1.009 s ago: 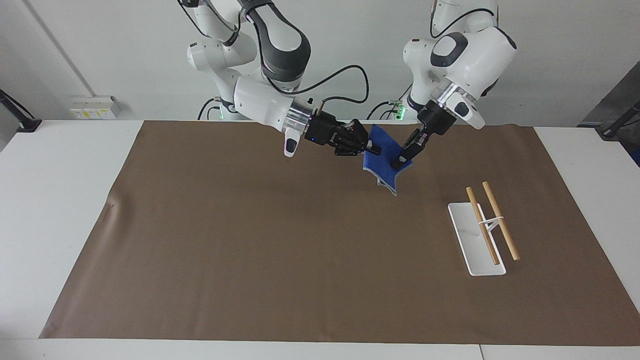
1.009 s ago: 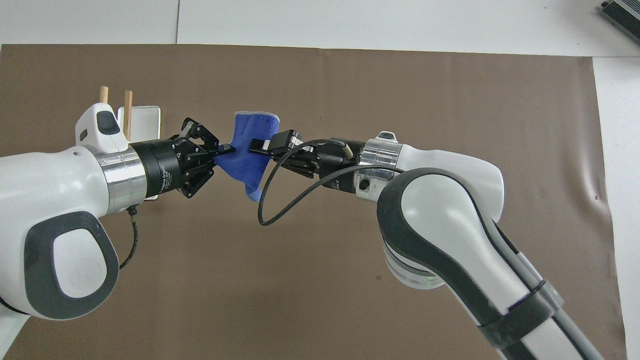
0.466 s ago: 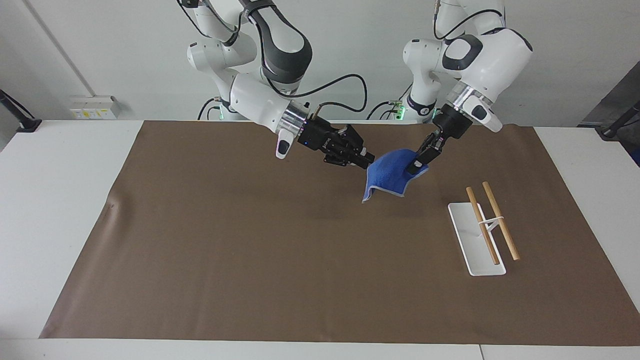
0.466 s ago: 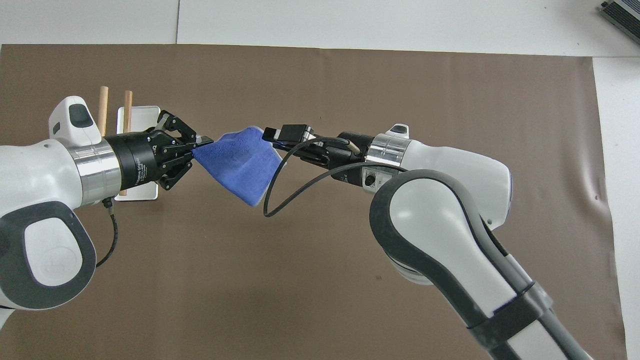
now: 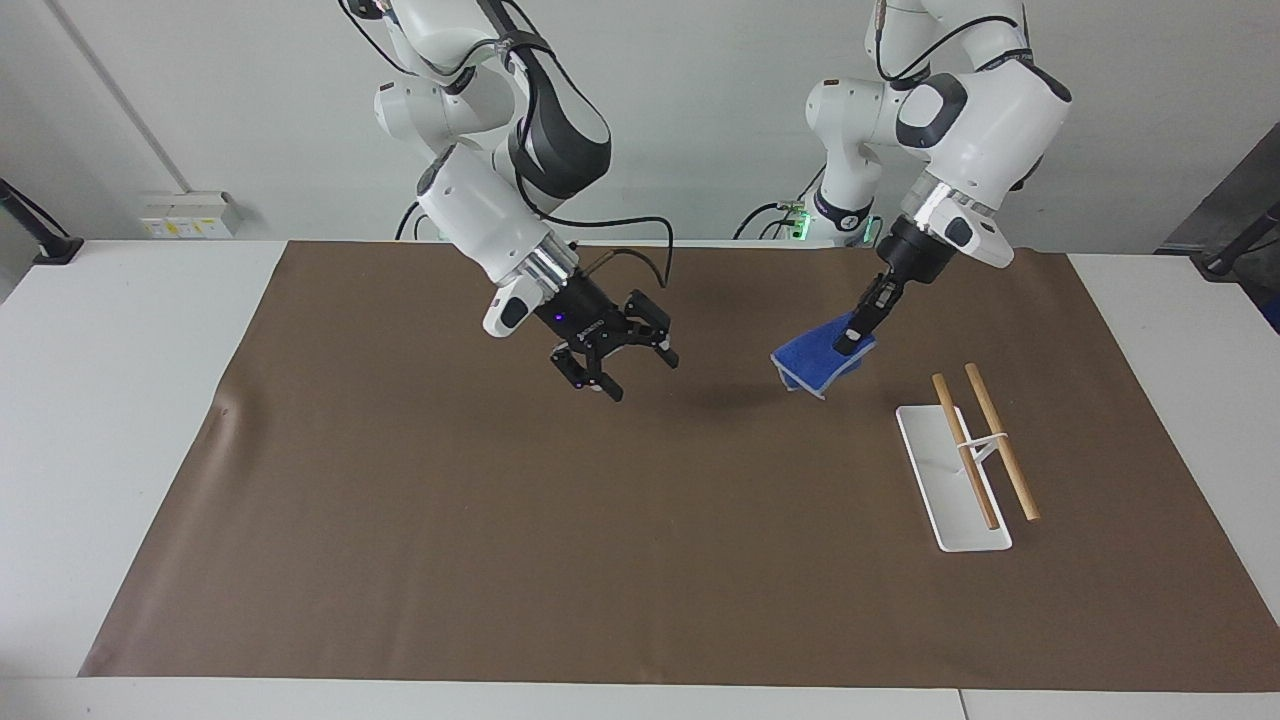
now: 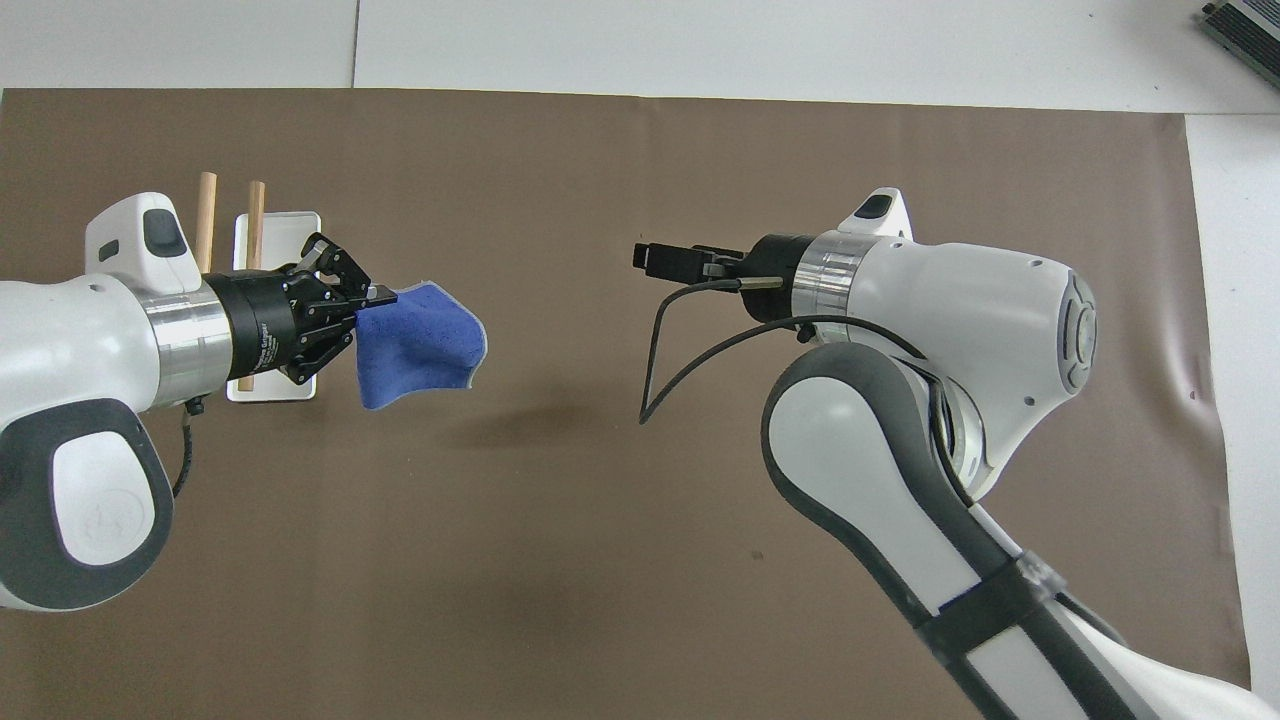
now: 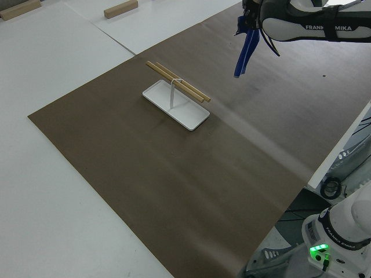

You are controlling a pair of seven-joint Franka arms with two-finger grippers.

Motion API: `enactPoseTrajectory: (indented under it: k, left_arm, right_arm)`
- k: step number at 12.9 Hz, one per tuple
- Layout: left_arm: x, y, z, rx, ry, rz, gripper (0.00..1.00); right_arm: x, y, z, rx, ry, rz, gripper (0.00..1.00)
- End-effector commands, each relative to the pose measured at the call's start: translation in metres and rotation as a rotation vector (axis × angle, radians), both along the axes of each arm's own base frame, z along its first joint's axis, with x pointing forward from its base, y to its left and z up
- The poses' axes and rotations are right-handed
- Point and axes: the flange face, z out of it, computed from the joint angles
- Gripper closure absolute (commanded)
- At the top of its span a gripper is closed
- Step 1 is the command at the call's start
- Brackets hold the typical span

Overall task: Right arm passes towel to left arm to hang
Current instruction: 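Open the right gripper and withdraw it while the left gripper pulls back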

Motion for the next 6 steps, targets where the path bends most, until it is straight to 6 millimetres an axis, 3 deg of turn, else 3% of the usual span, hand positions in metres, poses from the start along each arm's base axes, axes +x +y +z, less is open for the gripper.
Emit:
enactPoseTrajectory:
  k: [1,3,6]
  left_arm:
    - [0.017,0.025,-0.019,0.030,0.026,0.026,1.00]
    - [0.037,0.040,-0.026,0.030,0.030,0.062,1.00]
    - [0.065,0.057,-0.046,0.041,0.025,0.102,1.00]
  right_arm:
    - [0.004,-0.024,0.000,-0.162,0.027,0.003,0.00]
    - [0.002,-0.033,0.008,-0.310,0.076,-0.008,0.00]
    - [-0.010,-0.044,0.044,-0.472,0.153,-0.071,0.00]
